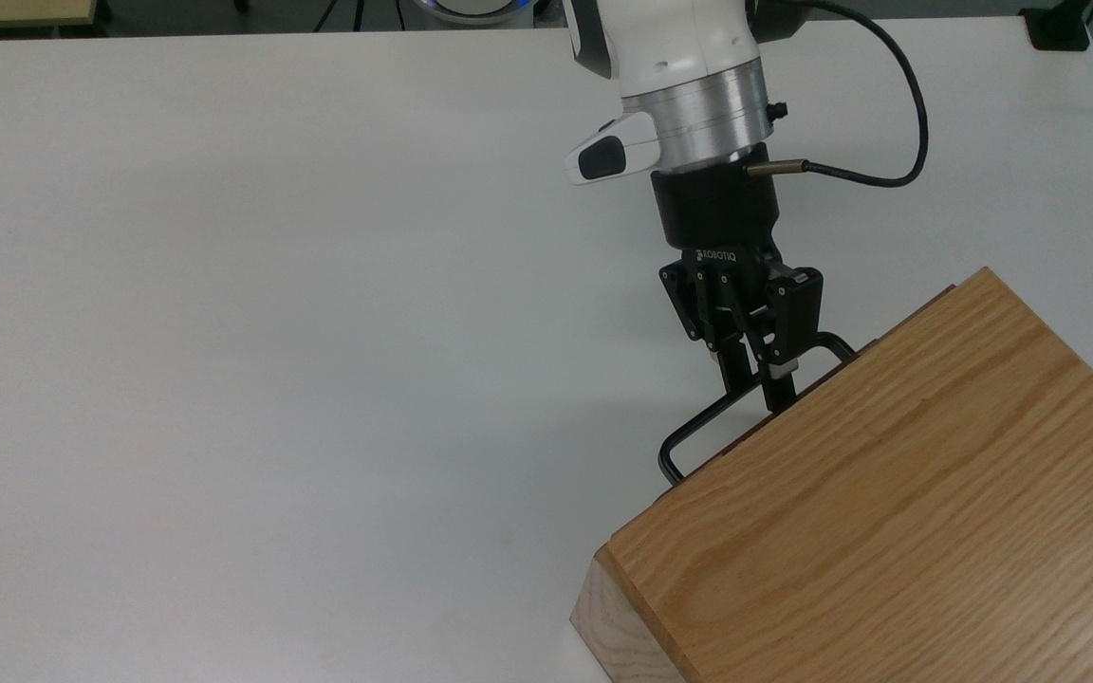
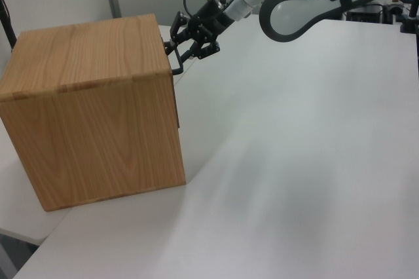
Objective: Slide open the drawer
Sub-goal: 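Close the gripper around the black bar handle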
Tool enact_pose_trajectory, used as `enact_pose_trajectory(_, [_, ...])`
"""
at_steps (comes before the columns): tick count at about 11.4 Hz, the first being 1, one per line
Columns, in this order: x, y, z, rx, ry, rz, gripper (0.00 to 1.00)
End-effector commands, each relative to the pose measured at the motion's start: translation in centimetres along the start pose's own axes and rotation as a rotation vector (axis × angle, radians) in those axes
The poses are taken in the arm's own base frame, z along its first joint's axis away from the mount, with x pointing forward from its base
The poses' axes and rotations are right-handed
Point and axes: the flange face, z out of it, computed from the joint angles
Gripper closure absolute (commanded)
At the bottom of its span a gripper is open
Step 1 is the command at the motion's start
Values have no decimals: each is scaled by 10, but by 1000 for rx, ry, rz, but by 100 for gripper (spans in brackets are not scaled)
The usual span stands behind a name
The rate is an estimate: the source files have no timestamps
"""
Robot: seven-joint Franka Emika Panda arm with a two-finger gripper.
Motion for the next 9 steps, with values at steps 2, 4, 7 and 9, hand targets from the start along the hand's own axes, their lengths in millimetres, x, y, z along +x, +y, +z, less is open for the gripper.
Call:
enact_pose_trajectory(2, [-2,3,9,4,-3,20,80])
enact_pose_trajectory(4, [-4,8,12,-9,-2,12,82])
enact_pose_trajectory(7, [6,-2,-7,13,14,14,87])
enact_pose_trajectory(9, [10,0,-30,4,25,10,87])
